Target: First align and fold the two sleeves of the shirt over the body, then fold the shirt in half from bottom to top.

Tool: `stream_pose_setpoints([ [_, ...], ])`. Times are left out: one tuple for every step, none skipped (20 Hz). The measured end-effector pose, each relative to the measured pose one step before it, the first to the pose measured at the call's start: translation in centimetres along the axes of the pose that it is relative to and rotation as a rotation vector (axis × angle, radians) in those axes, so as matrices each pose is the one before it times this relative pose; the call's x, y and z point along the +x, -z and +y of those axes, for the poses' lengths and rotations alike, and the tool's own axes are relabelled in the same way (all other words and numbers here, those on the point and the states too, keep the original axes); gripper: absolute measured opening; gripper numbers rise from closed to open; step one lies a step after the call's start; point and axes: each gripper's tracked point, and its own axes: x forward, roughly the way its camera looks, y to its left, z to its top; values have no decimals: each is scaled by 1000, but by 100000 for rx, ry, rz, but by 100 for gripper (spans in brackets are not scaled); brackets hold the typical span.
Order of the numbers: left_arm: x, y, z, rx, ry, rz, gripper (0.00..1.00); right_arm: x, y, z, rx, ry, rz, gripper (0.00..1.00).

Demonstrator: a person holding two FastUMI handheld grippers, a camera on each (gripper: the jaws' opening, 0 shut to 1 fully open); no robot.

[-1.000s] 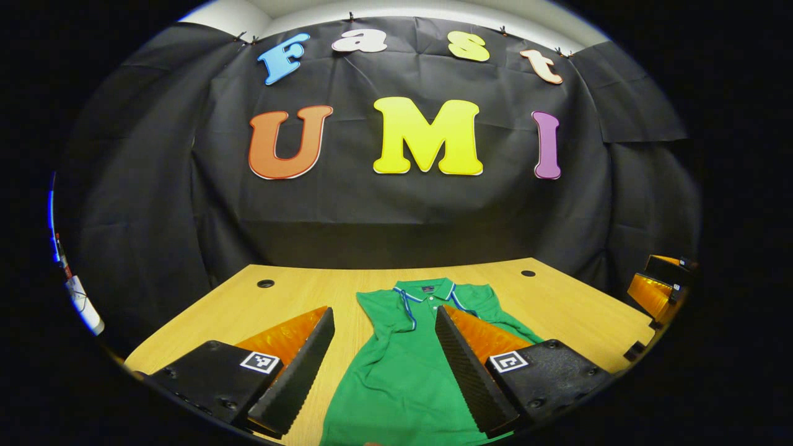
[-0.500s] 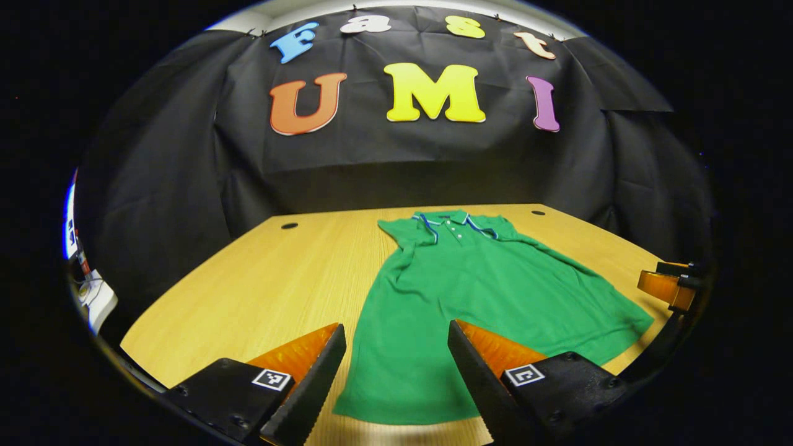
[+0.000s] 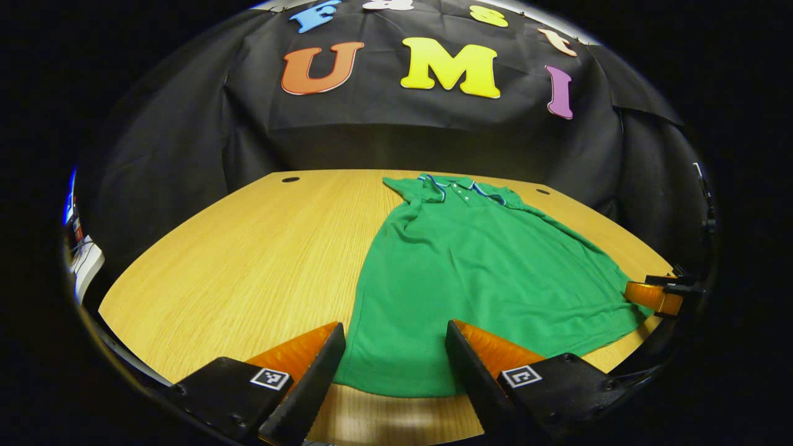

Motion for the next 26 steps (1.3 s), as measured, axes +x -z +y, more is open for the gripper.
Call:
stream_pose_setpoints([
  [91,121,68,848,-955,484,100,171,53,-44,509,-447,476,96],
  [130,-25,-113,384,-240,-799,100,-95,-57,-106,11,-448,-223,95],
  [31,-56,-82,295,331,-413,100,-30,64,-123,220,-134,31,96],
  [37,42,147,-276,3,-346,100,-6,83,-99,329,4,-332,96],
  [168,-39,255,-420,-568,-180,100,468,33,-103,519,-169,117,94],
  [-81,-32,311,-898,-943,-461,100,-123,-63,148,1176,-848,311,87],
  [145,-45,227,-1084,-971,-181,90,63,103,22,92,-174,237,67],
  [38,-81,79,-299,-622,-341,84,125,-132,229,-419,-1507,-23,65],
  [73,36,15,810,-300,-42,75,188,207,453,937,-1486,663,53],
  [71,-64,-144,586,134,-291,69,106,-255,105,-626,-632,-233,41],
  [1,-22,-63,214,68,-7,61,70,458,883,1919,-4400,2009,36],
  [171,-105,-176,189,342,-270,57,-93,-406,41,1213,-1272,-1099,19],
  [244,-19,-261,68,762,-442,45,258,316,-47,-698,-834,1200,1],
  [155,-213,-57,-307,237,-466,35,88,-212,69,-229,-867,-514,1],
  [194,-250,-136,-1447,305,-547,14,33,-216,84,-1028,-371,296,1],
  [545,-212,-673,-336,1900,555,6,93,-390,-138,-1618,186,291,1],
  [104,-89,-263,174,1206,359,6,53,-327,66,-97,-1019,486,0],
  [61,-813,-308,902,743,-1416,6,-6,-474,-38,-261,59,-390,2],
  [308,-830,-87,1645,88,-1182,6,-108,-1082,-238,-313,56,-2192,0],
  [148,-952,-152,1751,61,-1500,6,-134,-1208,51,-121,-503,-2990,0],
  [98,-982,-335,1246,759,-1284,6,-72,-1225,-48,75,-38,-2327,0],
  [189,-1113,-303,844,608,-1576,6,-93,-1132,-56,-83,-176,-2089,0],
  [204,-1113,-169,885,336,-1929,6,-86,-1245,-178,-142,623,-1902,0],
  [318,-1232,-89,911,-332,-2354,6,-62,-1222,-262,225,734,-2059,1],
  [383,-1053,-13,593,-590,-1967,6,44,-1344,-29,420,161,-2243,0],
  [537,-1067,-80,333,-391,-1690,6,128,-1232,15,311,-6,-2041,0],
])
